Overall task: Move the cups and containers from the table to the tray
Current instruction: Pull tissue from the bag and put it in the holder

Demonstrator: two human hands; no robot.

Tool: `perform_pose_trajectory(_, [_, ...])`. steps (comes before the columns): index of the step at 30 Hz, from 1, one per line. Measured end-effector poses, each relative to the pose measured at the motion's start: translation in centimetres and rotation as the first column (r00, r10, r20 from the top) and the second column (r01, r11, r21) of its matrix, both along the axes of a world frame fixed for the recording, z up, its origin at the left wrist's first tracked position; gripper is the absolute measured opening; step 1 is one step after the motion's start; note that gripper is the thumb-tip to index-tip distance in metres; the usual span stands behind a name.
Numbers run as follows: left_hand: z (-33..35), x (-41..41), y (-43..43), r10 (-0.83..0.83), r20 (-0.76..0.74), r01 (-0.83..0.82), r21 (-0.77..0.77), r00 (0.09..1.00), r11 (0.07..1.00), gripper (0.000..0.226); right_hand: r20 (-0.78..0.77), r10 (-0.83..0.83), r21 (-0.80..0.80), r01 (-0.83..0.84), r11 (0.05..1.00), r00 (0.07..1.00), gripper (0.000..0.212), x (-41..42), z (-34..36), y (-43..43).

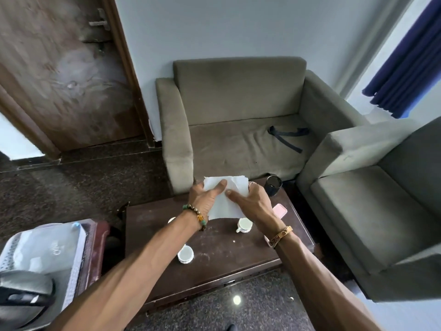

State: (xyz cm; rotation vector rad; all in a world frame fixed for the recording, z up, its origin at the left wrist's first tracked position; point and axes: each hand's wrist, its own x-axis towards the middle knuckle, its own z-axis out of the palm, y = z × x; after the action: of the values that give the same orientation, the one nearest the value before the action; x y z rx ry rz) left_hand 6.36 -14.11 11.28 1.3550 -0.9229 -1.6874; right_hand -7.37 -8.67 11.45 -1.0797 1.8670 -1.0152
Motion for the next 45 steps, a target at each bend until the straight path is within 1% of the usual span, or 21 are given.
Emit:
perform_pose_trajectory(2, [-0.3,-1.8,0.3,-0.056,-0.020,0.057,0.065,0.998,0.996,0.025,0.025,-0.067,-0.015,0.068,0.998,0.997,0.035,-2.0,-0.9,0.2])
perform_pose_trajectory(3, [-0.6,-2.4,0.4,-0.088,-0.004,0.089,0.067,0.996,0.994,0.023,0.020,-0.086,-0.008,0.086,0.996,0.996,0.034,-2.8,-1.3,0.3])
perform_pose_trajectory(6, [-1.4,-3.6,0.5,-0.100,0.142,0.109,-0.056,0.985,0.992,0.025,0.020,-0.059,0.046,0.058,0.997,0.998,0.033,-4.3,-2.3,0.5])
perform_pose_trajectory(8, [-1.9,-4.5,0.6,-0.084,0.222,0.114,-0.125,0.971,0.986,0.023,-0.044,-0.064,0.047,0.066,0.997,0.997,0.034,-5.1,-2.9,0.5])
perform_pose_trajectory(10, [-2.5,-5.2,0.4,-0.098,0.310,0.156,-0.168,0.946,0.973,0.023,-0.102,-0.101,0.039,0.105,0.994,0.990,0.029,-5.8,-3.3,0.3])
perform_pose_trajectory(12, [-3.0,-5.7,-0.3,-0.152,0.403,0.222,-0.131,0.903,0.966,0.032,-0.099,-0.095,0.071,0.102,0.992,0.991,0.027,-6.5,-3.8,0.1])
perform_pose_trajectory(13, [-3.2,-5.8,-0.9,-0.197,0.442,0.270,-0.107,0.875,0.957,0.032,-0.103,-0.093,0.082,0.101,0.991,0.990,0.027,-6.8,-4.0,-0.1])
perform_pose_trajectory(14, [-3.4,-5.8,-1.5,-0.253,0.472,0.334,-0.096,0.845,0.938,0.028,-0.110,-0.104,0.081,0.113,0.990,0.988,0.026,-7.1,-4.2,-0.2])
perform_pose_trajectory(16, [-3.6,-6.0,-3.0,-0.387,0.542,0.495,-0.062,0.746,0.867,0.020,-0.092,-0.167,0.060,0.173,0.983,0.982,0.026,-7.6,-4.6,-0.3])
perform_pose_trajectory(17, [-3.6,-6.3,-3.6,-0.416,0.578,0.540,-0.053,0.702,0.840,0.022,-0.099,-0.175,0.054,0.180,0.982,0.980,0.027,-7.8,-4.7,-0.4])
perform_pose_trajectory(18, [-3.6,-6.7,-4.1,-0.417,0.600,0.558,-0.060,0.682,0.827,0.026,-0.130,-0.147,0.064,0.156,0.986,0.981,0.027,-7.9,-4.8,-0.7])
perform_pose_trajectory(20, [-3.4,-7.8,-4.7,-0.405,0.588,0.554,-0.090,0.701,0.828,0.030,-0.251,-0.048,0.121,0.081,0.989,0.967,0.028,-7.8,-5.3,-1.4])
perform_pose_trajectory(21, [-3.1,-8.5,-5.0,-0.395,0.579,0.547,-0.106,0.713,0.831,0.029,-0.301,-0.029,0.148,0.077,0.986,0.953,0.030,-7.8,-5.5,-1.9])
perform_pose_trajectory(24, [-2.8,-10.3,-6.2,-0.354,0.603,0.545,-0.163,0.715,0.822,0.022,-0.408,-0.090,0.127,0.155,0.980,0.908,0.033,-8.2,-5.7,-3.1])
perform_pose_trajectory(27, [-3.5,-12.0,-7.6,-0.322,0.637,0.550,-0.194,0.701,0.813,0.030,-0.487,-0.106,0.094,0.173,0.980,0.867,0.035,-9.3,-6.2,-4.3])
perform_pose_trajectory(29, [-4.7,-13.1,-8.1,-0.330,0.637,0.555,-0.187,0.696,0.810,0.037,-0.477,-0.103,0.122,0.182,0.976,0.873,0.035,-9.9,-6.5,-4.8])
perform_pose_trajectory(31, [-6.1,-14.2,-8.7,-0.352,0.641,0.564,-0.154,0.682,0.811,0.033,-0.450,-0.106,0.157,0.196,0.968,0.886,0.035,-10.9,-7.1,-5.4])
perform_pose_trajectory(35, [-9.6,-16.5,-9.7,-0.390,0.628,0.561,-0.091,0.673,0.823,0.033,-0.384,-0.089,0.225,0.186,0.956,0.919,0.036,-13.7,-9.1,-6.5])
perform_pose_trajectory(38, [-12.6,-19.2,-10.5,-0.369,0.697,0.569,-0.069,0.615,0.819,0.033,-0.349,-0.073,0.289,0.181,0.940,0.934,0.038,-16.7,-11.7,-7.6])
perform_pose_trajectory(42, [-17.5,-23.6,-12.1,-0.430,0.733,0.603,0.034,0.527,0.797,0.042,-0.352,-0.026,0.366,0.163,0.916,0.936,0.037,-21.6,-15.6,-9.5])
perform_pose_trajectory(45, [-21.0,-27.3,-13.7,-0.441,0.756,0.604,0.076,0.484,0.793,0.044,-0.316,-0.001,0.414,0.139,0.900,0.949,0.032,-25.3,-18.6,-11.6])
